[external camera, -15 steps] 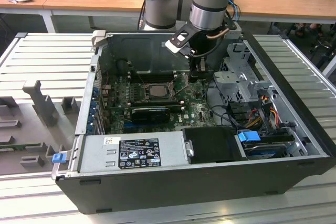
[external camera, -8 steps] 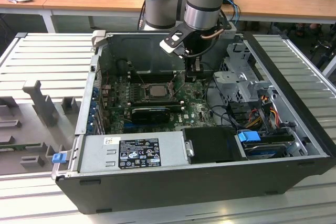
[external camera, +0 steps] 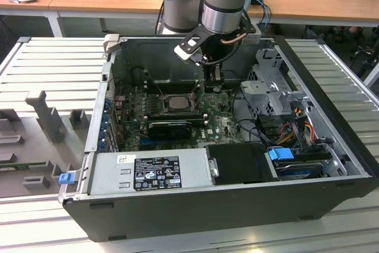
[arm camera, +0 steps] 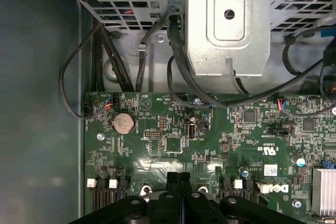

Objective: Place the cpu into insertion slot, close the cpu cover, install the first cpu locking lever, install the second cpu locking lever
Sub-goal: 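Close the cpu cover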

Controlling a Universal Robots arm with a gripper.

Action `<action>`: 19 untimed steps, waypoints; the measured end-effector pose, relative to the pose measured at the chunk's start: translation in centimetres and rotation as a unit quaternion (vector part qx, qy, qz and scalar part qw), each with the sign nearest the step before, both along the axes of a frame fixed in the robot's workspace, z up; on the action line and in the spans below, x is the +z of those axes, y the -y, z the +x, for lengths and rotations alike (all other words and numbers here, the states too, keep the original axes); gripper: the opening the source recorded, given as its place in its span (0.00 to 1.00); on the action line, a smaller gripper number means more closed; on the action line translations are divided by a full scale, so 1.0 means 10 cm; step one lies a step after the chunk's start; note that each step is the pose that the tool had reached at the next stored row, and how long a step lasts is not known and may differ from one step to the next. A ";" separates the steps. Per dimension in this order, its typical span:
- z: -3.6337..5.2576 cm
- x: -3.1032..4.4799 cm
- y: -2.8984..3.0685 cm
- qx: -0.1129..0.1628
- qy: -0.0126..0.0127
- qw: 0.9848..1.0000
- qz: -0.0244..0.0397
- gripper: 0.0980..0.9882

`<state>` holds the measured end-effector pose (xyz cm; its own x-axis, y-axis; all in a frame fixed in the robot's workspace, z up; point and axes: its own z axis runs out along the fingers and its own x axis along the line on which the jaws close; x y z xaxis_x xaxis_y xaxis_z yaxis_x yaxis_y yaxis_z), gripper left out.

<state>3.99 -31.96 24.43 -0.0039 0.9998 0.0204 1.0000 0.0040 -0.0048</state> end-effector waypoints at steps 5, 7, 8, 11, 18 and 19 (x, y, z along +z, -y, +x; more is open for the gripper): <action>-0.056 0.000 0.000 0.000 0.000 1.000 0.000 0.01; -0.073 0.000 0.000 0.000 0.000 1.000 0.000 0.01; -0.082 0.000 0.000 0.000 0.000 1.000 0.000 0.01; -0.105 0.000 0.000 0.000 0.000 1.000 0.000 0.01; -0.146 0.000 0.000 0.000 0.000 1.000 0.000 0.01; -0.152 0.000 0.000 0.000 0.000 1.000 0.000 0.01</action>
<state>2.48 -31.96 24.43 -0.0038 0.9998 0.0204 1.0000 0.0039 -0.0049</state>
